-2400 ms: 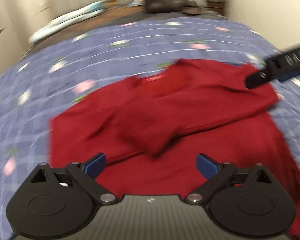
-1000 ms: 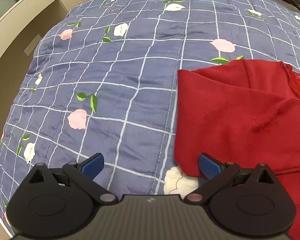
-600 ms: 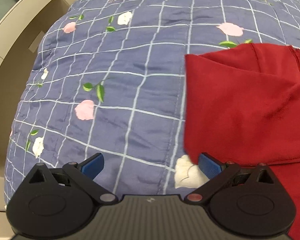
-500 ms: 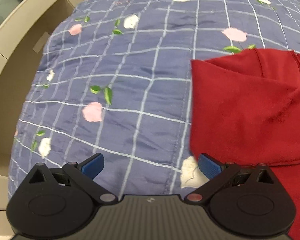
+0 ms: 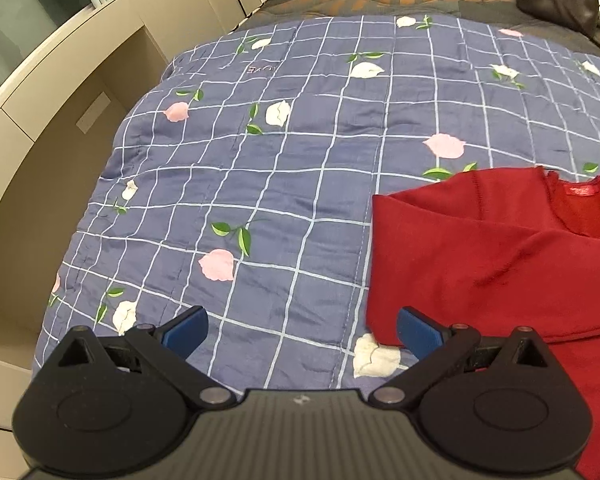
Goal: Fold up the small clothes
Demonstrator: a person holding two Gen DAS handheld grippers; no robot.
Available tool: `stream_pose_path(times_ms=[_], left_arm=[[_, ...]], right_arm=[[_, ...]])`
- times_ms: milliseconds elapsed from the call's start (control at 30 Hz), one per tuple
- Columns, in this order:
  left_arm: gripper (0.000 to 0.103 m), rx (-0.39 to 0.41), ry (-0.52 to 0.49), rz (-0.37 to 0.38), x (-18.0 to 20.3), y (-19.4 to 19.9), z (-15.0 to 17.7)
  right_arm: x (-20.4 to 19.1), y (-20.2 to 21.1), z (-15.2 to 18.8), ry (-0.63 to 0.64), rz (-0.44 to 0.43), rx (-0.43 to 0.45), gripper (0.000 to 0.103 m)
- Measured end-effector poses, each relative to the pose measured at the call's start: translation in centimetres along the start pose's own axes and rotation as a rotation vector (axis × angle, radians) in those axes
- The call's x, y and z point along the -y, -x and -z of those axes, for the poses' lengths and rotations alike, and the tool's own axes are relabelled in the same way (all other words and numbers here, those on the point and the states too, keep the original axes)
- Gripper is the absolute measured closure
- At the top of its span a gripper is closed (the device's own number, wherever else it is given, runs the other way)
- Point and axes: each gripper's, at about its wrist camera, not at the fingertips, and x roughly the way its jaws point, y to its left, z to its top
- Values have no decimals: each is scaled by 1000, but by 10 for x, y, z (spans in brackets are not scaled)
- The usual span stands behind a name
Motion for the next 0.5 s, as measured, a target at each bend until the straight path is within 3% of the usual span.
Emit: stream_pose_path(times_ms=[267, 500], left_arm=[[1, 30, -2, 22, 3, 39, 13], [0, 76, 20, 11, 14, 83, 32]], right_arm=[[22, -2, 44, -100, -140, -150, 1], [60, -13, 77, -177, -150, -208, 1]])
